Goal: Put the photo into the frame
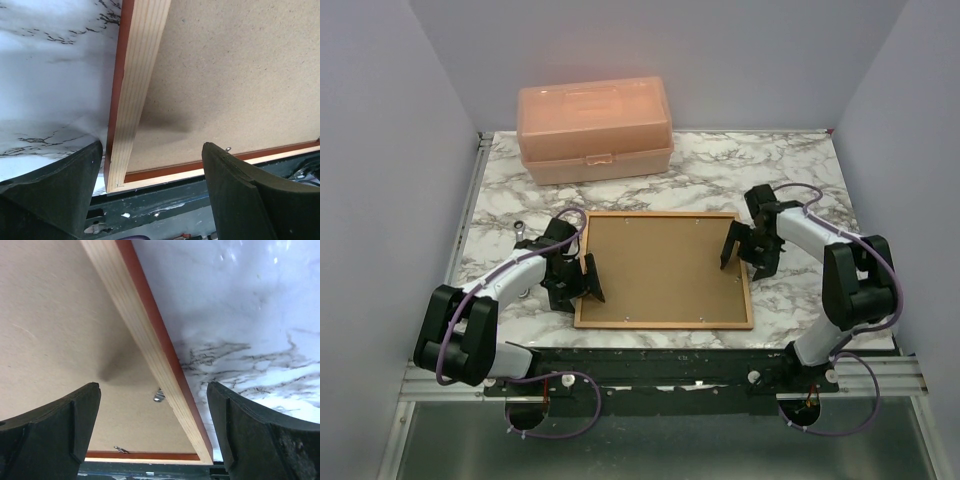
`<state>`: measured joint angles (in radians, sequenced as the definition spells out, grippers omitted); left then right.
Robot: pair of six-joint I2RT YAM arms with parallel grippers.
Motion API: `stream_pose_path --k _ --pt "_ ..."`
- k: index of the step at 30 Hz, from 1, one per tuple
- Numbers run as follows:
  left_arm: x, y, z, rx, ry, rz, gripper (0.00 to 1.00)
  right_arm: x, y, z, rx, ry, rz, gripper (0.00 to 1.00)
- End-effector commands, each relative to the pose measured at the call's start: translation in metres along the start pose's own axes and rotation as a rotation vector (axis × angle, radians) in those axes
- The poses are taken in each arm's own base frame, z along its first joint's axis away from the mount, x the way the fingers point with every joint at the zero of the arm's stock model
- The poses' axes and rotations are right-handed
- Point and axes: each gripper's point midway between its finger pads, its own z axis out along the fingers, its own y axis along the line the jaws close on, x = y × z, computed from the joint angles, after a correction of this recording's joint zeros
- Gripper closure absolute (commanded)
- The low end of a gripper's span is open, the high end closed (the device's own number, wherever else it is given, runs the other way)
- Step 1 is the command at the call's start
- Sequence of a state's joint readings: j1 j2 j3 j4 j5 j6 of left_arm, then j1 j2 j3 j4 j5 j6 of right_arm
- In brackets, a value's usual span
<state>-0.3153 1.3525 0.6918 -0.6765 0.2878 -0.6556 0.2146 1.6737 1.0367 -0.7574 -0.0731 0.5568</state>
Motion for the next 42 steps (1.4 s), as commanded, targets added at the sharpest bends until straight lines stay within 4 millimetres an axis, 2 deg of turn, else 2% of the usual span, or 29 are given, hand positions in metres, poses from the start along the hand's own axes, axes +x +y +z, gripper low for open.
stream_pose_path --k 1,8,14,19,22,25,28,31,33,42 --pt "-0.007 0.008 0.003 -0.024 -0.017 0.009 0.17 0.018 -0.007 0.003 0.01 0.029 0.04 0.07" --pt "-0.009 0.008 0.005 -0.023 -0.021 0.012 0.17 0.028 -0.014 -0.001 0.017 0.029 0.051 0.22" --pt "-0.011 0.009 0.006 -0.027 -0.023 0.018 0.18 0.02 -0.015 0.0 0.031 -0.006 0.065 0.32" --pt "-0.012 0.01 0.007 -0.031 -0.028 0.02 0.18 0.008 -0.015 -0.006 0.048 -0.053 0.072 0.34" --pt "-0.011 0.011 0.008 -0.033 -0.027 0.019 0.18 0.004 -0.02 -0.007 0.078 -0.076 0.072 0.39" --pt "-0.011 0.011 0.01 -0.034 -0.025 0.018 0.18 0.005 -0.022 -0.005 0.086 -0.074 0.07 0.53" --pt "-0.011 0.011 0.01 -0.033 -0.027 0.017 0.18 0.006 -0.025 -0.005 0.097 -0.074 0.069 0.78" --pt "-0.011 0.011 0.009 -0.032 -0.028 0.018 0.18 0.005 -0.027 -0.006 0.111 -0.079 0.063 0.87" --pt "-0.013 0.01 0.008 -0.03 -0.032 0.019 0.18 0.004 -0.029 -0.006 0.122 -0.081 0.058 0.98" --pt "-0.012 -0.003 0.01 0.037 -0.026 0.024 0.22 0.004 -0.031 -0.008 0.13 -0.082 0.035 1.0"
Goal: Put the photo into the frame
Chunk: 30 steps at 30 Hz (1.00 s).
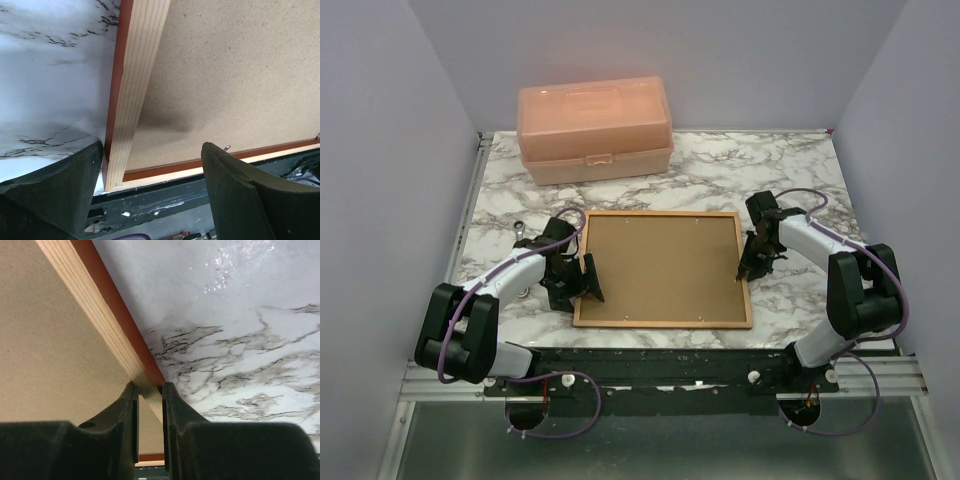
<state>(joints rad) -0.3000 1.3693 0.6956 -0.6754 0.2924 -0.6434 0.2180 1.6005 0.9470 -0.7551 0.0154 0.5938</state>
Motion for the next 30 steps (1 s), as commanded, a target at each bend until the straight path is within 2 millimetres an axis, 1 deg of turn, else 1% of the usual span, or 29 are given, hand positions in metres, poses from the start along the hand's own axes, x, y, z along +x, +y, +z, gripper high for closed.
stream_pose_path --k 1,3,7,11,13,14,15,16,18,20,21,22,24,26,30 --pt "-0.008 -0.009 0.009 0.051 -0.028 0.033 0.22 -0.01 -0.006 -0.007 0.035 -0.047 0.0 1.0" --pt "-0.003 -0.016 0.009 0.073 -0.015 0.047 0.24 -0.006 -0.005 -0.007 0.02 -0.038 0.003 1.0" --pt "0.013 -0.029 0.012 0.098 0.013 0.07 0.26 0.002 -0.007 -0.004 0.015 -0.021 0.006 1.0" --pt "0.028 -0.038 0.014 0.118 0.02 0.087 0.28 0.0 -0.009 -0.005 0.025 -0.03 0.005 1.0" --pt "0.029 -0.037 0.014 0.112 0.016 0.086 0.27 -0.003 -0.008 -0.007 0.029 -0.031 -0.002 0.95" --pt "0.029 -0.036 0.014 0.104 0.013 0.089 0.26 -0.005 -0.007 -0.008 0.029 -0.034 -0.006 0.93" --pt "0.027 -0.034 0.013 0.085 0.005 0.092 0.22 -0.007 -0.006 -0.008 0.029 -0.034 -0.011 0.87" --pt "0.023 -0.032 0.011 0.06 -0.005 0.097 0.2 -0.008 -0.006 -0.009 0.032 -0.035 -0.013 0.69" --pt "0.014 -0.029 0.005 0.022 -0.03 0.111 0.17 -0.012 -0.004 -0.011 0.029 -0.043 -0.014 0.49" --pt "0.003 -0.027 -0.001 0.006 -0.054 0.114 0.16 -0.016 -0.003 -0.013 0.027 -0.051 -0.013 0.32" --pt "-0.003 -0.027 -0.004 0.006 -0.066 0.111 0.16 -0.017 -0.002 -0.014 0.025 -0.054 -0.009 0.27" --pt "-0.01 -0.026 -0.007 0.007 -0.08 0.106 0.16 -0.018 -0.002 -0.015 0.023 -0.055 -0.008 0.23" --pt "-0.024 -0.024 -0.012 0.004 -0.105 0.098 0.16 -0.021 -0.001 -0.016 0.016 -0.06 -0.005 0.19" --pt "-0.039 -0.021 -0.015 -0.005 -0.121 0.092 0.16 -0.022 0.0 -0.016 0.013 -0.06 -0.004 0.19" --pt "-0.068 -0.023 -0.02 -0.015 -0.155 0.089 0.16 -0.024 0.003 -0.014 -0.007 -0.05 -0.004 0.19"
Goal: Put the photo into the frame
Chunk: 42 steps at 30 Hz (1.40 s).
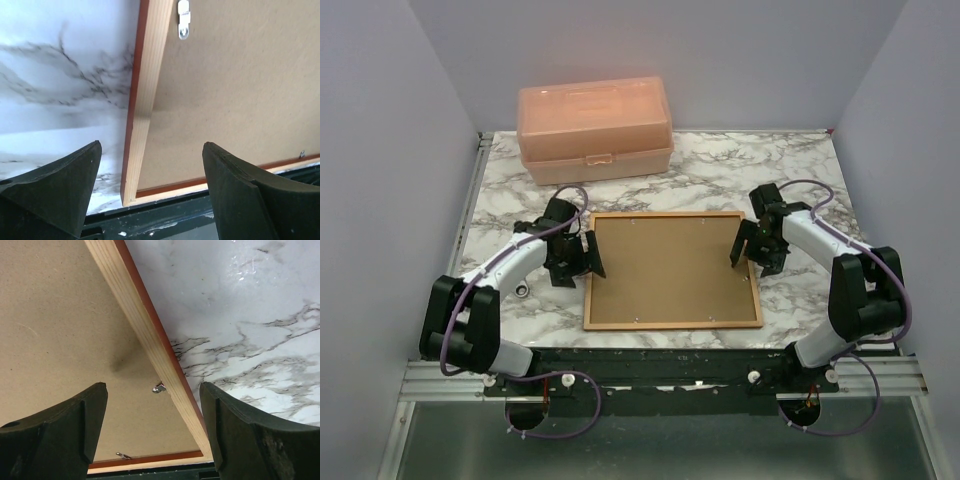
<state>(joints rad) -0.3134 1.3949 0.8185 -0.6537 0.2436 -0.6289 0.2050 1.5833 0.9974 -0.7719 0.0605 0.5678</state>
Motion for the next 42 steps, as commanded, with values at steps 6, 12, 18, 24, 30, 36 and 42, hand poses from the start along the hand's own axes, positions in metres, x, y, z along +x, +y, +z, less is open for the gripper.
stream_pose_path --k 6,12,18,24,30,36,42 --pt "-0.065 -0.003 0.006 -0.09 -0.067 0.046 0.19 -0.002 0.008 0.004 -0.037 0.035 0.002 0.19" --pt "-0.086 -0.004 0.021 -0.144 -0.073 0.037 0.25 0.001 0.007 0.009 -0.033 0.042 0.003 0.2" --pt "-0.096 -0.015 0.029 -0.196 -0.073 0.055 0.37 0.005 0.012 0.011 -0.061 0.066 -0.002 0.2" --pt "-0.094 -0.015 0.038 -0.278 -0.051 0.083 0.45 0.005 0.011 0.012 -0.059 0.068 -0.005 0.2" --pt "-0.082 -0.01 0.053 -0.312 -0.005 0.073 0.52 0.006 0.01 0.013 -0.057 0.07 -0.009 0.2" --pt "-0.079 -0.007 0.063 -0.318 0.013 0.054 0.76 0.008 0.009 0.013 -0.058 0.075 -0.014 0.2" --pt "-0.077 -0.007 0.064 -0.31 0.018 0.06 1.0 0.011 0.009 0.012 -0.065 0.081 -0.014 0.2"
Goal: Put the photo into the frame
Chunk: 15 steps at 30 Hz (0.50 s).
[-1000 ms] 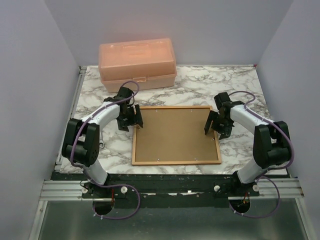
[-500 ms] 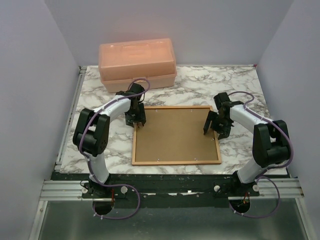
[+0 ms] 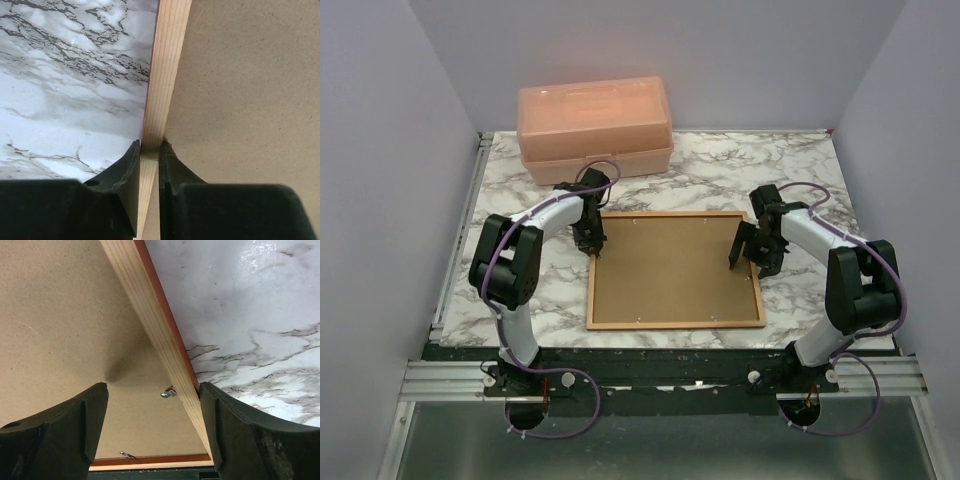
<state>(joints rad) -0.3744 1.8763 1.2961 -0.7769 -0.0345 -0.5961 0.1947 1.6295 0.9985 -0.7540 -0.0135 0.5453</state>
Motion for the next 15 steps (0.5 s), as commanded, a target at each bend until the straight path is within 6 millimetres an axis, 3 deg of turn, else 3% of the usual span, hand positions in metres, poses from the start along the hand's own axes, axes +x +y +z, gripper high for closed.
stream_pose_path --k 1,6,7,8,10,12,15 --pt "0.013 -0.002 0.017 -0.013 0.047 -0.007 1.0 0.005 0.001 0.002 -0.019 0.021 -0.001 0.2" --pt "0.003 -0.005 -0.002 0.016 0.0 0.012 1.0 0.013 -0.004 0.001 -0.004 0.035 0.003 0.16" --pt "-0.001 -0.006 -0.009 0.029 -0.017 0.014 0.87 0.015 -0.007 0.001 0.007 0.039 0.007 0.13" --pt "-0.004 -0.007 -0.015 0.038 -0.03 0.015 0.64 0.017 -0.009 0.0 0.018 0.039 0.012 0.11" --pt "-0.011 -0.007 -0.032 0.056 -0.066 0.015 0.41 0.02 -0.013 -0.002 0.027 0.041 0.014 0.08" --pt "-0.015 -0.006 -0.048 0.071 -0.102 0.017 0.32 0.024 -0.013 -0.002 0.023 0.047 0.016 0.07" --pt "-0.019 -0.003 -0.074 0.082 -0.154 0.045 0.29 0.028 -0.006 0.001 -0.024 0.071 0.019 0.07"
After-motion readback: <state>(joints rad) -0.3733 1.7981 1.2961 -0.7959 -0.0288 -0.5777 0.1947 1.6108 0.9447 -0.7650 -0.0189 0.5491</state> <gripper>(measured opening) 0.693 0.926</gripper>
